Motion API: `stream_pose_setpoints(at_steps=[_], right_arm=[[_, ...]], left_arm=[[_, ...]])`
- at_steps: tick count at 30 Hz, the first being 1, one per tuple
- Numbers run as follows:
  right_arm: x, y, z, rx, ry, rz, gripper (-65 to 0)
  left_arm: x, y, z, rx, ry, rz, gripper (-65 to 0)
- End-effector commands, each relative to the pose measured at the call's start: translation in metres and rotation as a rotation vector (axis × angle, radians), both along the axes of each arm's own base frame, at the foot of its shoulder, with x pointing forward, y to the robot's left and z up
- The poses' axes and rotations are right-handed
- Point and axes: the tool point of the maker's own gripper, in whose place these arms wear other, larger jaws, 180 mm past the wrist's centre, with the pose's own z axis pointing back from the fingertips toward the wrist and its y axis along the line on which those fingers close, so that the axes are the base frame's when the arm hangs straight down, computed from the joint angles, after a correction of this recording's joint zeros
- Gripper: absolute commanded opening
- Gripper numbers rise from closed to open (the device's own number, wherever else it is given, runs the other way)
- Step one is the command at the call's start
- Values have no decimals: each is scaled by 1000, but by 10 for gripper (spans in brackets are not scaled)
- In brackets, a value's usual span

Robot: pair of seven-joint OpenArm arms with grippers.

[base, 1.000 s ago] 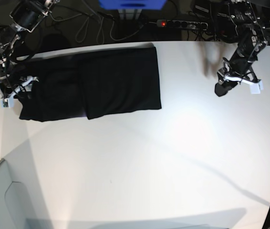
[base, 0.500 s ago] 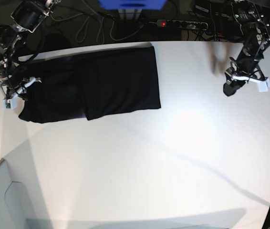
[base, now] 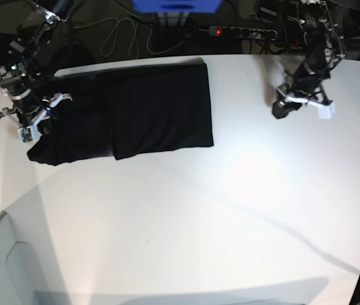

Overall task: Fold the T-shirt properly
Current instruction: 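Release the shirt and raise the left gripper away, then lift the other strip end with the right gripper and fold it over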

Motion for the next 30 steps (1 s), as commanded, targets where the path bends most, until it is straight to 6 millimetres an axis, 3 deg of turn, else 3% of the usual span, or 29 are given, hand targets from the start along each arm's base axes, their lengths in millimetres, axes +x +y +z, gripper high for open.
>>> stream_pose_setpoints(at_steps=[1, 8, 16, 24, 30], right_arm=[[9, 6, 18, -12, -64, 40, -649], [4, 57, 45, -11, -133, 141, -649], [-4, 142, 55, 84, -158, 344, -649], [-10, 219, 68, 181, -193, 552, -649], [-14, 268, 71, 233, -200, 704, -648]], left_arm=[[11, -6, 9, -11, -43, -21, -448], [25, -60, -10, -87, -5, -141, -448], [36, -107, -29, -153, 41, -240, -448], [35, -121, -39, -98, 58, -263, -448], [33, -121, -44, -53, 69, -275, -448]])
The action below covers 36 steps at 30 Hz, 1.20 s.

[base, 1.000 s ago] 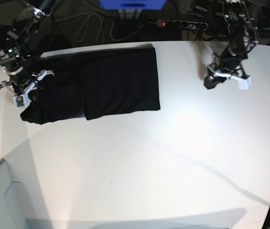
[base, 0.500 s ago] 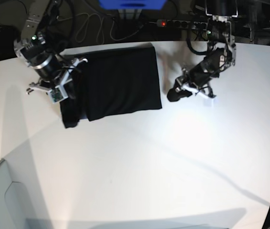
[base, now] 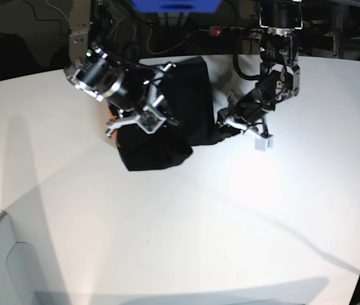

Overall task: Fold the T-shirt properly
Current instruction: 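Lift the other strip end with the right gripper and fold it over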

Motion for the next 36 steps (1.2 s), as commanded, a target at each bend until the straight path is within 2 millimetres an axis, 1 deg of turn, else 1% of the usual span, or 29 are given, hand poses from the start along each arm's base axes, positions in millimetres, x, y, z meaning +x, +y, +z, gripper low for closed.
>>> stream_pose_setpoints(at_steps=[1, 4, 8, 9, 12, 14, 16, 18, 20, 23, 25, 28, 29, 31, 33, 36], right_arm=[[0, 10, 6, 32, -19, 34, -648], [1, 23, -7, 38, 13, 78, -648], [2, 30, -24, 37, 59, 103, -648], [2, 32, -25, 37, 63, 109, -648], [1, 33, -28, 37, 72, 111, -648], [1, 35, -26, 45, 72, 111, -647], [5, 36, -25, 39, 63, 117, -646], [3, 44, -23, 39, 56, 149, -646], [1, 50, -21, 40, 51, 172, -646], [-1, 54, -21, 41, 52, 184, -646], [-4, 58, -26, 45, 68, 195, -645], [-6, 66, -32, 40, 83, 229, -643], [-6, 66, -37, 29, 91, 240, -634], [-7, 68, -42, 19, 99, 256, -598], [-6, 66, -43, 11, 99, 259, -556], [-5, 64, -43, 9, 98, 255, -491]], left_arm=[[-12, 6, -13, 54, 62, -22, -448], [-13, 8, -13, 60, 63, -23, -448], [-14, 10, -14, 65, 66, -23, -448], [-14, 12, -13, 66, 64, -18, -448], [-7, 27, -2, 74, 35, 26, -448], [-6, 39, 7, 87, 10, 53, -448], [-2, 48, 20, 103, -27, 72, -448], [-6, 69, 28, 143, -45, 97, -448], [-9, 85, 37, 179, -63, 116, -448], [-21, 114, 52, 235, -89, 166, -448], [-31, 135, 60, 272, -97, 215, -447], [-45, 160, 68, 317, -97, 269, -446], [-49, 166, 69, 328, -93, 283, -446], [-55, 175, 71, 343, -88, 304, -446], [-63, 185, 72, 361, -78, 326, -446], [-68, 193, 74, 376, -75, 346, -446]])
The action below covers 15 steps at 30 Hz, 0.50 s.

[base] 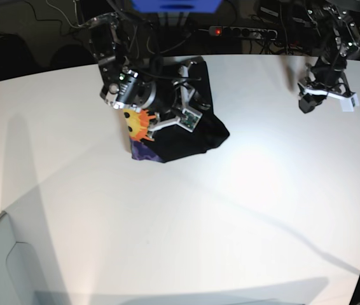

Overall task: Fold the T-shirt properly
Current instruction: 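Lift the other strip end with the right gripper and fold it over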

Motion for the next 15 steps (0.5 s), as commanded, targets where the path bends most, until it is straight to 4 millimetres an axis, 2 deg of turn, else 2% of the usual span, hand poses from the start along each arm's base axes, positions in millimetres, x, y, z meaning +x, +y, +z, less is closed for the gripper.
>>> stream_pose_setpoints(at_steps=[1, 4, 7, 9, 11, 15], right_arm=[[5, 6, 15, 52, -36, 9, -469], [6, 3, 20, 46, -57, 12, -383], [7, 0, 37, 58, -106, 1, -321], [6, -4, 52, 70, -151, -7, -310], [10, -17, 62, 64, -184, -47, -310], [21, -52, 66, 38, -205, -158, -310]], left_arm=[[3, 4, 10, 17, -31, -4, -446], [2, 6, 10, 19, -30, 0, -446], [3, 6, 10, 19, -31, 0, -446], [3, 6, 10, 19, -31, 0, -446], [4, 6, 11, 19, -35, 0, -446], [4, 6, 11, 19, -35, 0, -446]])
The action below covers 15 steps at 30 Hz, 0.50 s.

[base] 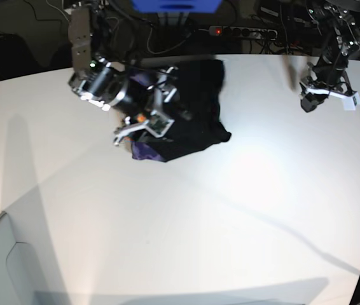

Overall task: Fold the T-shirt properly
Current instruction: 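Lift the other strip end with the right gripper and fold it over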

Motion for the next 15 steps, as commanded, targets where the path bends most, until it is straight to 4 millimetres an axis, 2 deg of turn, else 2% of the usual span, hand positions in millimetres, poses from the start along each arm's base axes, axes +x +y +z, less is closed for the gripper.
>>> stream_pose_setpoints(at_steps=[1, 6, 11, 15], right_arm=[[4, 0, 11, 30, -35, -2, -310], [2, -19, -11, 15, 33, -59, -308], [12, -46, -8, -10, 18, -143, -297], [15, -57, -9, -21, 17, -175, -221]], left_arm=[[6, 3, 11, 16, -39, -6, -446], [6, 3, 11, 16, -41, -6, -446], [6, 3, 11, 17, -40, -7, -446], [5, 2, 10, 14, -37, -5, -446]])
